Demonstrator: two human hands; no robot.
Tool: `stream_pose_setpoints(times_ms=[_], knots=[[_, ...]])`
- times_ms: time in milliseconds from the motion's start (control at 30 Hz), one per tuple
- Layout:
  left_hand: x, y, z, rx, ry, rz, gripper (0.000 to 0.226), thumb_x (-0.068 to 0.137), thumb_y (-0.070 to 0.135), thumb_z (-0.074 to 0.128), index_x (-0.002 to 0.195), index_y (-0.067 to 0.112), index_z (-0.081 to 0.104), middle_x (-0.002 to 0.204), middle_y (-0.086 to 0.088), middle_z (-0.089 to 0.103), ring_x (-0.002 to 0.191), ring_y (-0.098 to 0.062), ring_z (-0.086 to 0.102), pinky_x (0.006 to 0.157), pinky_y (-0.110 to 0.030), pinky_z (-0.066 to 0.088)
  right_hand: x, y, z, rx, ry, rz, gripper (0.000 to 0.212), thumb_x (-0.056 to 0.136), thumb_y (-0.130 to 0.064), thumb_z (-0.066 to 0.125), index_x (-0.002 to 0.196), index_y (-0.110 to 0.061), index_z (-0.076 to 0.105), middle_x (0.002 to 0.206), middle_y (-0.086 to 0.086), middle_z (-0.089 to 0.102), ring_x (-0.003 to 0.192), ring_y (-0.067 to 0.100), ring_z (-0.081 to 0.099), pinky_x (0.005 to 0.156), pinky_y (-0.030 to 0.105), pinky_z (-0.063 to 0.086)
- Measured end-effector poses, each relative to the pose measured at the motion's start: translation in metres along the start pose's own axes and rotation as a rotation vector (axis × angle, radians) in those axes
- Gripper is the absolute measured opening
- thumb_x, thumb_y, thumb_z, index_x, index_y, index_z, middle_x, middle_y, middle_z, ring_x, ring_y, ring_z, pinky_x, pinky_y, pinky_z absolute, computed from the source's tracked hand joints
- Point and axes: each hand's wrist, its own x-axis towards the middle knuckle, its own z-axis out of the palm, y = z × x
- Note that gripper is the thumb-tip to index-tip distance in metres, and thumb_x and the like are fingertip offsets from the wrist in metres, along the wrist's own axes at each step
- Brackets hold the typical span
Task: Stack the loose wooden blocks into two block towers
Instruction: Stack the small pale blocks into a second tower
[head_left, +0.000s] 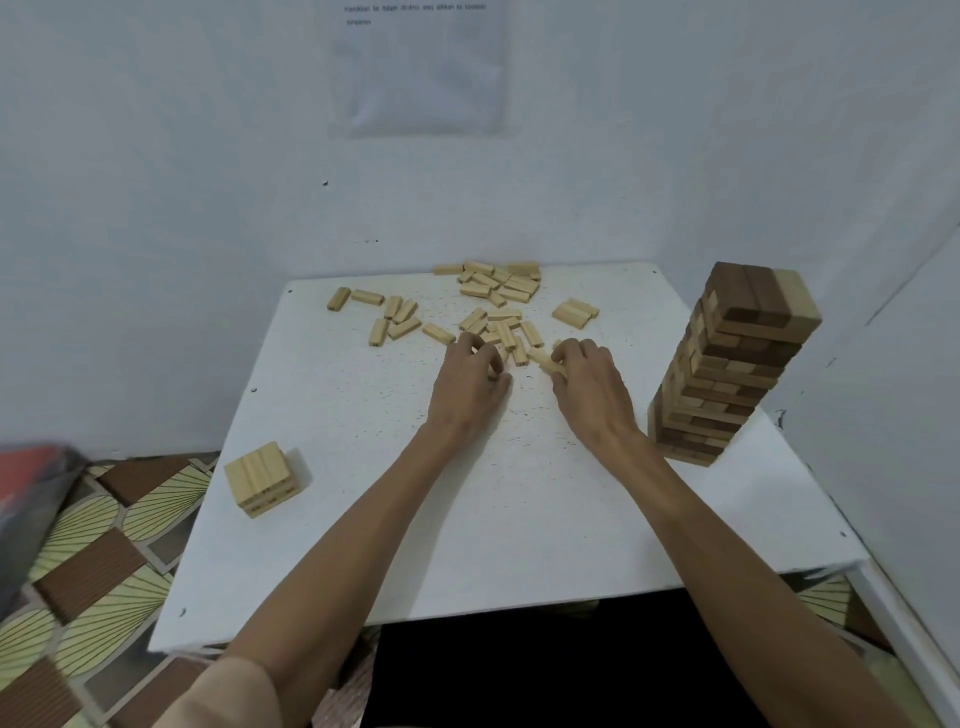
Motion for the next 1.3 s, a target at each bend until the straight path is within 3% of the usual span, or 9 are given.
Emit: stream_pose_setpoints(times_ms=[200,533,733,933,1167,1300], knots=[[-0.001,-0.002,-0.001,0.051,0.04,-0.041,0.027,0.092,0.022,0.069,0.116,0.01,0.065,0.114,-0.01,0.061,0.115,-0.028,0.051,0.085,-0.027,0.04,0.015,0.001,0.01,0.003,0.046,-0.037,0.013,0.099,-0.003,0.061,0.112,-0.004,0.063,0.111,0.015,0.061,0.104,0.032,0.053,0.075,0.042,0.05],[-0.018,-0.005,-0.02,-0.108,0.003,-0.117,0.019,0.075,0.021,0.077,0.093,0.016,0.074,0.096,0.001,0.061,0.091,-0.021,0.058,0.083,-0.032,0.047,-0.014,-0.008,0.014,0.073,0.027,-0.078,0.012,0.1,-0.008,0.06,0.112,-0.006,0.064,0.112,0.013,0.062,0.106,0.03,0.055,0.078,0.038,0.051],[-0.066,-0.002,-0.041,-0.174,0.048,-0.111,0.017,0.074,0.02,0.081,0.089,0.024,0.073,0.095,0.002,0.065,0.077,-0.006,0.057,0.071,-0.019,0.043,-0.055,-0.028,-0.001,0.204,-0.015,-0.164,0.015,0.095,-0.005,0.065,0.11,-0.008,0.066,0.11,0.008,0.063,0.102,0.025,0.056,0.082,0.037,0.051],[-0.115,-0.01,-0.056,-0.093,0.044,-0.115,0.014,0.076,0.023,0.076,0.089,0.022,0.075,0.097,0.004,0.068,0.088,-0.017,0.062,0.08,-0.034,0.051,-0.089,-0.04,-0.003,0.268,-0.153,-0.242,0.022,0.089,-0.007,0.068,0.11,-0.012,0.067,0.108,0.0,0.062,0.103,0.02,0.055,0.084,0.035,0.05],[-0.136,-0.018,-0.065,-0.078,0.022,-0.025,0.016,0.083,0.015,0.076,0.099,0.017,0.076,0.116,0.003,0.069,0.11,-0.017,0.062,0.096,-0.03,0.049,-0.097,-0.05,0.0,0.283,-0.236,-0.327,0.033,0.085,0.0,0.065,0.116,-0.012,0.065,0.11,-0.002,0.062,0.102,0.018,0.052,0.084,0.034,0.048],[-0.14,-0.02,-0.067,-0.079,-0.036,0.024,0.024,0.084,0.027,0.077,0.106,0.019,0.074,0.12,0.006,0.067,0.116,-0.011,0.057,0.1,-0.015,0.04,-0.094,-0.05,0.001,0.341,-0.262,-0.316,0.039,0.084,-0.001,0.065,0.121,-0.014,0.061,0.115,-0.001,0.059,0.104,0.018,0.057,0.088,0.039,0.052]])
